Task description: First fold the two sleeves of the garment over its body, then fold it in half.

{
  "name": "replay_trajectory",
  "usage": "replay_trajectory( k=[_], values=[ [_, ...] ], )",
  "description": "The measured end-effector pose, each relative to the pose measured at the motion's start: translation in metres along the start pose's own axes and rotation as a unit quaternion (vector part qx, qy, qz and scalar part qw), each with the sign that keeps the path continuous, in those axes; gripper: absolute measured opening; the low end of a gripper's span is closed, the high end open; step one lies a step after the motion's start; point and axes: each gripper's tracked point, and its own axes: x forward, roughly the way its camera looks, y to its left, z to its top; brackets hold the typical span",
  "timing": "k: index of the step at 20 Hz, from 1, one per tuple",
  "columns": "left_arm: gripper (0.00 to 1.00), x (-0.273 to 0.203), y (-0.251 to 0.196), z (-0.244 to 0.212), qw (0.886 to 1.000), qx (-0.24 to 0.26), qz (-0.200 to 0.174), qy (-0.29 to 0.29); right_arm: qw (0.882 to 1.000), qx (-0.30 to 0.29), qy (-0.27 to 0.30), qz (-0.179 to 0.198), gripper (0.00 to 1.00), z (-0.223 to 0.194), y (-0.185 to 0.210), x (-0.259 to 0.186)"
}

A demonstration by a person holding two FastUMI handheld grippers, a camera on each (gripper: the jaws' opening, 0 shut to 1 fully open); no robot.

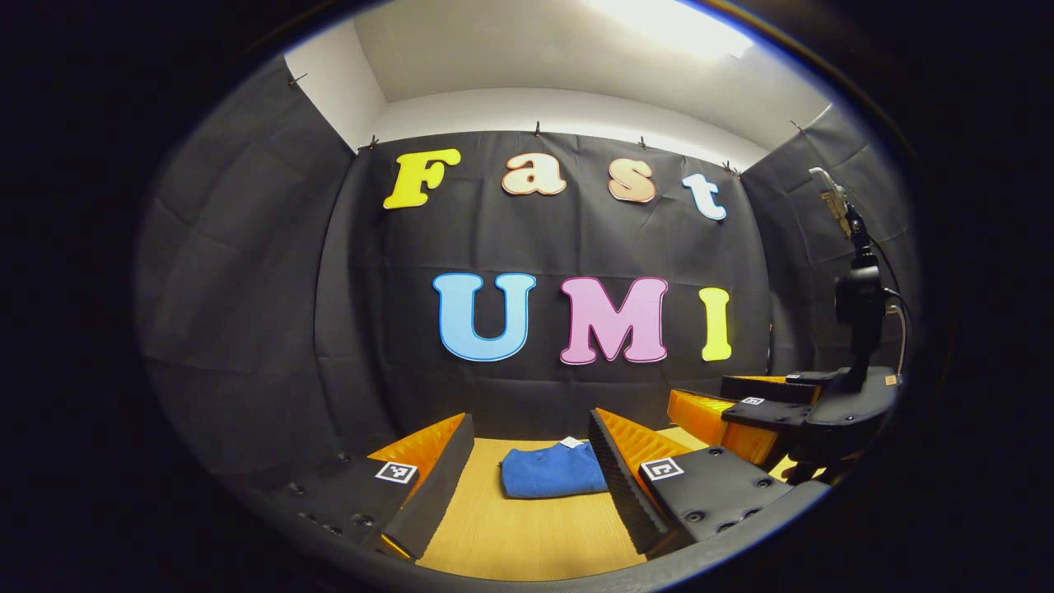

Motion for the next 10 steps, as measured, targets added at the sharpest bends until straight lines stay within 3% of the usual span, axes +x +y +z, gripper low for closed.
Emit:
replay_trajectory(
  k=[9, 10],
  values=[
    [0.81, 0.0055, -0.0059, -0.0074, 1.000, -0.002, -0.012, 0.009, 0.999, 0.000, 0.016, -0.028, 0.89, -0.0062, -0.0045, -0.0002],
    [0.81, 0.0067, -0.0057, -0.0075, 1.000, -0.002, -0.012, 0.010, 0.999, -0.003, 0.020, -0.031, 0.95, -0.0077, -0.0052, 0.0001]
  ],
)
